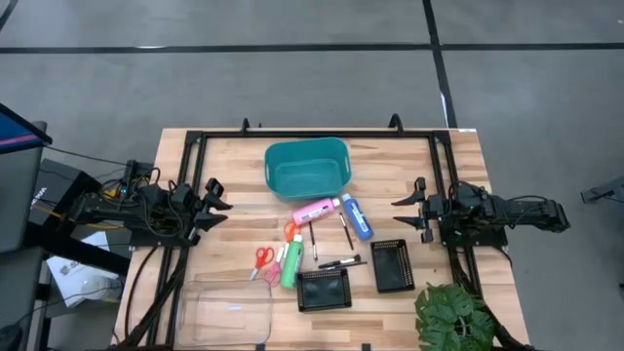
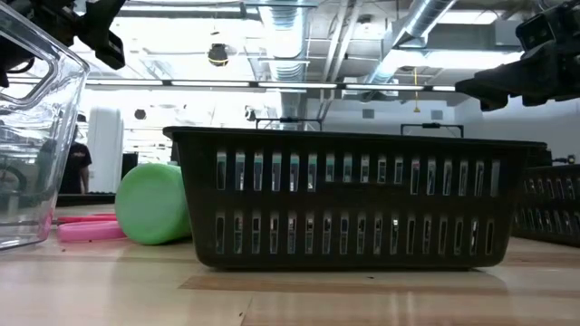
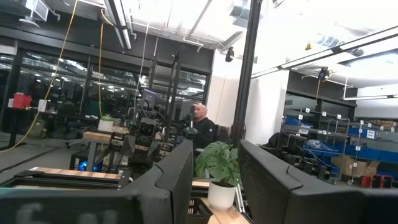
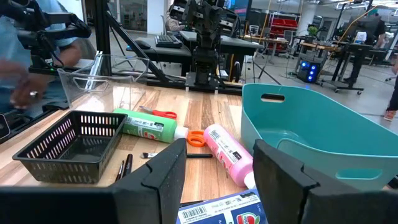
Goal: Pick & Place Paint Supplies
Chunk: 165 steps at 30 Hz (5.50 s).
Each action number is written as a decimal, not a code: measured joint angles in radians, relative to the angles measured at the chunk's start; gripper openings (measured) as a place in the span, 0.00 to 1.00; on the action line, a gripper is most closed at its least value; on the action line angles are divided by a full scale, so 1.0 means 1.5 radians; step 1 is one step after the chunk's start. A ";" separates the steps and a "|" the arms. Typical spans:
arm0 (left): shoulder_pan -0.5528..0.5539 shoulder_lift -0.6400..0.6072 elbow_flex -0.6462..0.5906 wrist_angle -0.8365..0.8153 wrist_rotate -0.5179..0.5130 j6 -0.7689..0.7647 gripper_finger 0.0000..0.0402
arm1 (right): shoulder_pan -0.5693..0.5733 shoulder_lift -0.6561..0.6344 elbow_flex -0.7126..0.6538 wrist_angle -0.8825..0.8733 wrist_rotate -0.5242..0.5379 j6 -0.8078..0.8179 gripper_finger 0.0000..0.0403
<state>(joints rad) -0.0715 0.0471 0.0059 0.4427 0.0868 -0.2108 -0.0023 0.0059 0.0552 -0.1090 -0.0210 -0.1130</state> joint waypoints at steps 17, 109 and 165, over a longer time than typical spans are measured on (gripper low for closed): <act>0.000 0.000 0.000 0.000 0.000 0.000 0.30 | 0.000 0.000 0.000 0.000 0.000 0.000 0.42; 0.000 0.241 0.000 0.023 -0.037 0.100 0.31 | -0.035 0.365 0.188 0.075 0.069 0.233 0.67; -0.031 0.241 0.000 0.019 -0.018 0.083 0.47 | -0.031 1.248 0.707 -0.460 0.011 0.396 0.47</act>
<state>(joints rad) -0.1173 0.4088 0.0061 0.4709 0.0601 -0.0868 -0.0485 1.8779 1.1156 -0.7996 -0.0041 0.4812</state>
